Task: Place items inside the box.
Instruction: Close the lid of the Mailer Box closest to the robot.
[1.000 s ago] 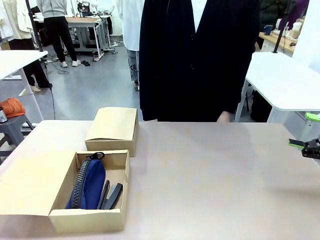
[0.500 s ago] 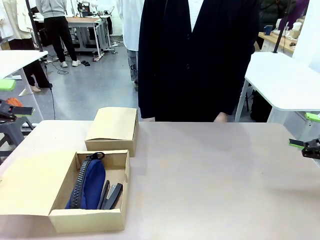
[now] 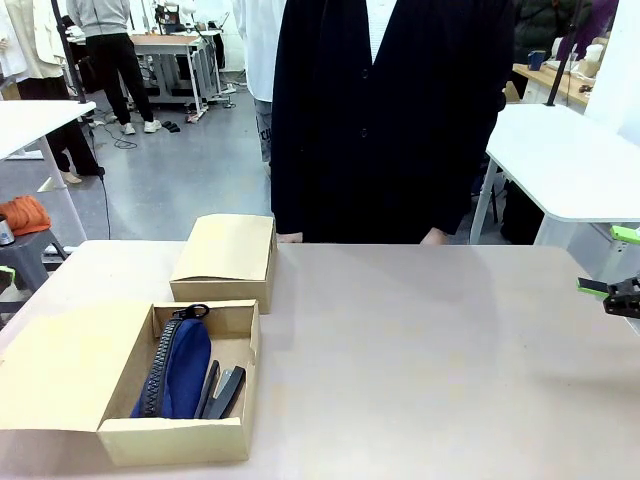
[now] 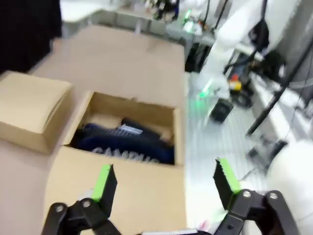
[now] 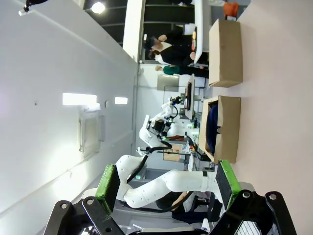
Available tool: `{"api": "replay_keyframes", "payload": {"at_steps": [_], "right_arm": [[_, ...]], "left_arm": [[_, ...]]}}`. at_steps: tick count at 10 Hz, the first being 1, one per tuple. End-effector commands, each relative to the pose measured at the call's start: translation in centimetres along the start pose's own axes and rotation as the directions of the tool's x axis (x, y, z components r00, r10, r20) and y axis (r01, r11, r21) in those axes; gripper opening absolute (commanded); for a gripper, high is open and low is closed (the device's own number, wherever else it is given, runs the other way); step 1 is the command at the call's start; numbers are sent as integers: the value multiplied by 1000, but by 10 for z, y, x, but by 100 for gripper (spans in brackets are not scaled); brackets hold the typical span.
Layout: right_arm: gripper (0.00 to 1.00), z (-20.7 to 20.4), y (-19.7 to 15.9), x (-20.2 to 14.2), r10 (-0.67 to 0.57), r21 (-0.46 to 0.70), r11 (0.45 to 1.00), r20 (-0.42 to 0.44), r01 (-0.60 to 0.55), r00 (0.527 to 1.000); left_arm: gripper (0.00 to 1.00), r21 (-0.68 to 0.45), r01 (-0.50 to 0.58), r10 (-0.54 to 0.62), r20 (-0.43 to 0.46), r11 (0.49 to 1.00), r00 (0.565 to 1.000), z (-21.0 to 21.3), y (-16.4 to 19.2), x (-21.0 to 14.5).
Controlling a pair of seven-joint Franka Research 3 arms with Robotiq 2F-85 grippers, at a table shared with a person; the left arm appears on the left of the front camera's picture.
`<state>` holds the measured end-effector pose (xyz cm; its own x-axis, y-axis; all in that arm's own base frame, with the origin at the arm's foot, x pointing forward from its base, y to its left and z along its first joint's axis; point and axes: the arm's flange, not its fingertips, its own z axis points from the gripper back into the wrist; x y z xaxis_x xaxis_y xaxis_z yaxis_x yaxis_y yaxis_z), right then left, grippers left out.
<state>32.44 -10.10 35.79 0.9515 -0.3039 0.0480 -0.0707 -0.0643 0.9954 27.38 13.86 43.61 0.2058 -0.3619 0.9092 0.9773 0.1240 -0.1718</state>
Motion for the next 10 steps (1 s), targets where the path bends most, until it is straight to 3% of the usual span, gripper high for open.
{"api": "replay_keyframes", "payload": {"at_steps": [1,2,3,6,7,8,10], "right_arm": [[100,1,5,2,-13,20,1000,15,13,1000],[100,1,5,2,-13,20,1000,15,13,1000],[100,1,5,2,-13,20,1000,15,13,1000],[100,1,5,2,-13,20,1000,15,13,1000],[100,1,5,2,-13,20,1000,15,13,1000],[100,1,5,2,-13,20,1000,15,13,1000],[100,1,5,2,-13,20,1000,15,13,1000]], "left_arm": [[100,297,505,-469,-187,810,863,17,32,-40],[100,409,489,-430,-232,771,872,48,58,-49],[100,61,145,-141,-66,988,988,8,13,-17],[100,61,145,-141,-66,988,988,8,13,-17],[100,88,192,-186,-81,977,979,13,25,-29],[100,69,281,-269,-140,957,953,18,30,-29],[100,109,271,-235,-261,956,936,59,49,-47]]}}
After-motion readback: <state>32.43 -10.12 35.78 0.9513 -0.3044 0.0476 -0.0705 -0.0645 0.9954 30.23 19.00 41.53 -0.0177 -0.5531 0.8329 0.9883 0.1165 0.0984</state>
